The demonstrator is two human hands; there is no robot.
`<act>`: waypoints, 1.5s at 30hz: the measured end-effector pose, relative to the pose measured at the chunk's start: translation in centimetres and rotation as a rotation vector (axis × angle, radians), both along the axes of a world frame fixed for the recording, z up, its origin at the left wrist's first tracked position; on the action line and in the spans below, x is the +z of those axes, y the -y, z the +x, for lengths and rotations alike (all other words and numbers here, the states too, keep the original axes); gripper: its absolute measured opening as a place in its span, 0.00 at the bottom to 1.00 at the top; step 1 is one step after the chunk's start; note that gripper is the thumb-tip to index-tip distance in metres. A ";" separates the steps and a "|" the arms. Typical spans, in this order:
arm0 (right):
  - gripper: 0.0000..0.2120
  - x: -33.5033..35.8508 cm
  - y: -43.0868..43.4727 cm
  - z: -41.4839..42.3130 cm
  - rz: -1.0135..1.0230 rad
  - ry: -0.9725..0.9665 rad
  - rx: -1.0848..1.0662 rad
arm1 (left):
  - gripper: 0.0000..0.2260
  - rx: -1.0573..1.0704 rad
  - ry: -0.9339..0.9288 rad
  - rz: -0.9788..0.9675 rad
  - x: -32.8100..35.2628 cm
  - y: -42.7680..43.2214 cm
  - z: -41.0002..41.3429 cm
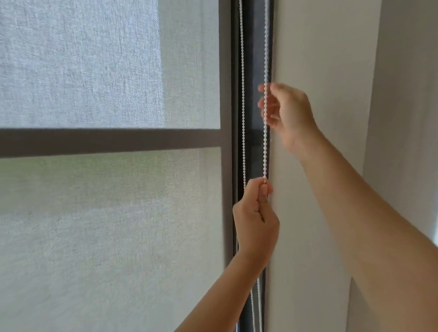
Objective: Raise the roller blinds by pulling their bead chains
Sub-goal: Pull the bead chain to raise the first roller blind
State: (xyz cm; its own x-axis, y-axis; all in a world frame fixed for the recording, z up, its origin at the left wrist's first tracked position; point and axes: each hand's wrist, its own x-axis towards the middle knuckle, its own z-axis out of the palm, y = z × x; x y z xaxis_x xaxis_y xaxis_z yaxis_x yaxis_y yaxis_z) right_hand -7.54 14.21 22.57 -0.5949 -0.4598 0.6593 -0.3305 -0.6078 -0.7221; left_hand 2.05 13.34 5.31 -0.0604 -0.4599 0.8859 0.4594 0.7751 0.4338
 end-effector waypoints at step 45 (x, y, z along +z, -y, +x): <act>0.15 -28.6 -0.6 -0.8 0.808 -0.225 0.069 | 0.19 -0.233 0.143 0.422 -5.1 4.1 0.7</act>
